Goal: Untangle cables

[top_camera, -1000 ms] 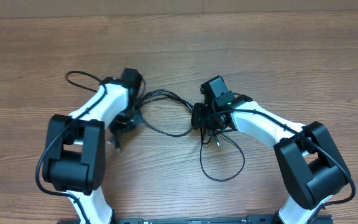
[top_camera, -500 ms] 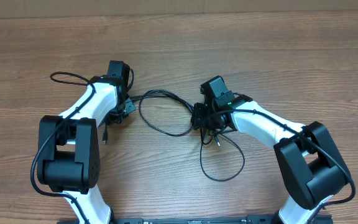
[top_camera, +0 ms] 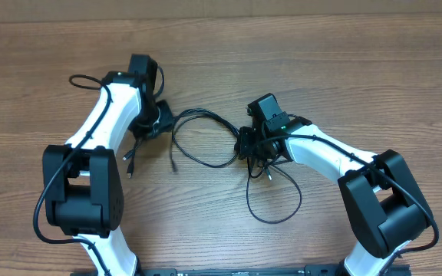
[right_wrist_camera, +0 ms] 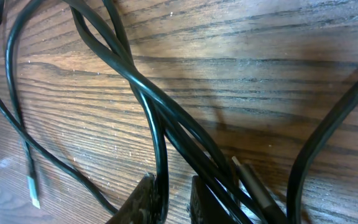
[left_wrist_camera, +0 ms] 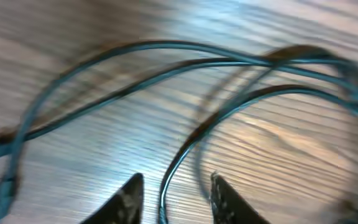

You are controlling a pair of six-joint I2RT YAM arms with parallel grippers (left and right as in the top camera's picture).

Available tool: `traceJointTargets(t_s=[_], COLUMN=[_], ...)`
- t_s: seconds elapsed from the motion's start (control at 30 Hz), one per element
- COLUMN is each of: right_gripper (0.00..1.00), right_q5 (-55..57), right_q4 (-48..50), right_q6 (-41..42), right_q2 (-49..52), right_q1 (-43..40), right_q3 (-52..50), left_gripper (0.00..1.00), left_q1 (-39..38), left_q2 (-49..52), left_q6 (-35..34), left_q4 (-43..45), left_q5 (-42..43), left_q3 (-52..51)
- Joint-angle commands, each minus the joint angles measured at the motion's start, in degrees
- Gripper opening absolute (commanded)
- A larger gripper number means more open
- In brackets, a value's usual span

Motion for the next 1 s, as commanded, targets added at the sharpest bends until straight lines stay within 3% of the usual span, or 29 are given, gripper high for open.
traceJointTargets(t_s=[0.0,0.03,0.07,0.17,0.47,0.67,0.83,0.97], right_gripper=[0.17,0.16,0.08,0.04,0.04,0.04,0.04,0.04], right_q5=[0.4,0.4,0.3,-0.5,-10.2,-20.1,-22.5,-25.0], right_q4=[0.2,0.1,0.0,-0.3,0.9,3.9,4.2,4.3], right_q6=[-0.1,-0.1,-0.1,-0.1,-0.1,-0.1,-0.1,-0.1], right_q2=[0.2,0.2,0.2,0.2,0.2,0.2,0.2,0.2], right_q1=[0.0,0.0,0.0,0.0,0.0,0.0,0.0,0.0], right_q3=[-0.4,-0.4,-0.4,-0.4,-0.4,-0.4,-0.4,-0.4], left_gripper=[0.42,0.43,0.44,0.44,0.49,0.47,0.31,0.28], left_q1=[-1.0,-1.3,-2.0,-3.1,-3.9,-3.9,-3.9,-3.9], left_q2=[0.5,0.5,0.5,0.5,0.5,0.5,0.5,0.5], left_q6=[1.8,1.7,1.6,1.4,-0.3,-0.3,-0.3,-0.1], left_q4=[1.6,2.0,3.2,5.7,13.7,15.6,15.8,15.7], left_q5=[2.9,2.1,1.2,1.1,0.9,0.8,0.8,0.8], left_q3=[-0.2,-0.7,-2.1,-5.0,-11.3,-11.3,-11.3,-11.3])
